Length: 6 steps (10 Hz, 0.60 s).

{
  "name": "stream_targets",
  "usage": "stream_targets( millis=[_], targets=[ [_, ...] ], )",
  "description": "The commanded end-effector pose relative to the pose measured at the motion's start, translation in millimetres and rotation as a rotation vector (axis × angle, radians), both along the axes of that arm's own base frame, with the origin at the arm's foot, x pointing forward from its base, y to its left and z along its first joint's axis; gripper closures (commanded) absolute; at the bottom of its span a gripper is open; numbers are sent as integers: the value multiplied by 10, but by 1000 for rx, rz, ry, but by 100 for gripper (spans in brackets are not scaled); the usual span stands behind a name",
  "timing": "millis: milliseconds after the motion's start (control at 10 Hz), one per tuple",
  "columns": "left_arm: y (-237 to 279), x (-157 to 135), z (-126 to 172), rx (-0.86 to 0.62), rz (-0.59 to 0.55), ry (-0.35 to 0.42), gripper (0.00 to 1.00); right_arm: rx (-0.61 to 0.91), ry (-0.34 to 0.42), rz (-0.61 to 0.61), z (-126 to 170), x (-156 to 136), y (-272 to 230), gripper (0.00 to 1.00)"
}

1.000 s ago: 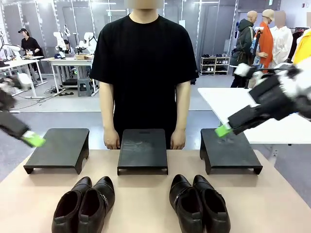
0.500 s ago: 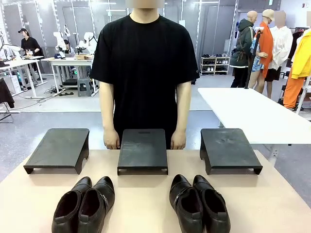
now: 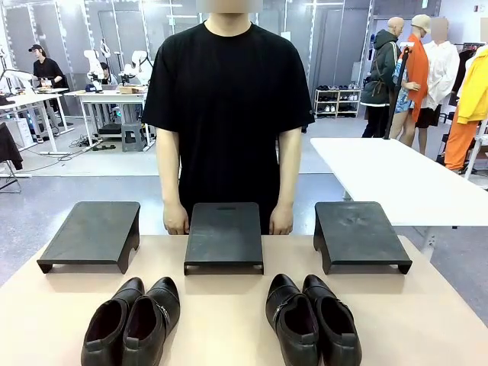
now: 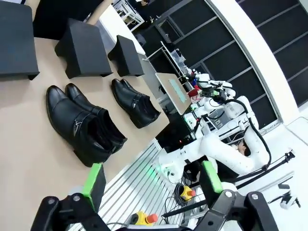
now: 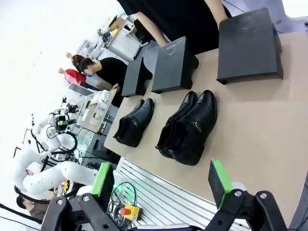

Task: Place the shoes on the stand as instructed by the person.
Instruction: Pick up one pair of Shoes and place it on the Shoes Stand indicated by the person.

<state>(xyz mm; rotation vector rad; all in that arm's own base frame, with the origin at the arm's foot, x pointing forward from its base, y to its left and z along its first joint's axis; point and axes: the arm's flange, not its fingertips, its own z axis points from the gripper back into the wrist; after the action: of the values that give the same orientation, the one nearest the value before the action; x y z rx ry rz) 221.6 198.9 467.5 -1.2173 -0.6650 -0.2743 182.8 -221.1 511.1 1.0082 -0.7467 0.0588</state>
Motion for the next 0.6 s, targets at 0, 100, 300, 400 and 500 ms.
stream_targets(
  millis=[0, 100, 300, 400, 500],
  targets=[
    [-166, 35, 160, 48, -37, -23, 0, -31, -14, 35, -372, -39, 642, 0],
    [0, 0, 0, 0, 0, 0, 0, 0, 0, 0, 0, 0, 0, 0],
    [0, 0, 0, 0, 0, 0, 0, 0, 0, 0, 0, 0, 0, 0],
    [0, 0, 0, 0, 0, 0, 0, 0, 0, 0, 0, 0, 0, 0],
    [0, 0, 0, 0, 0, 0, 0, 0, 0, 0, 0, 0, 0, 0]
  ],
)
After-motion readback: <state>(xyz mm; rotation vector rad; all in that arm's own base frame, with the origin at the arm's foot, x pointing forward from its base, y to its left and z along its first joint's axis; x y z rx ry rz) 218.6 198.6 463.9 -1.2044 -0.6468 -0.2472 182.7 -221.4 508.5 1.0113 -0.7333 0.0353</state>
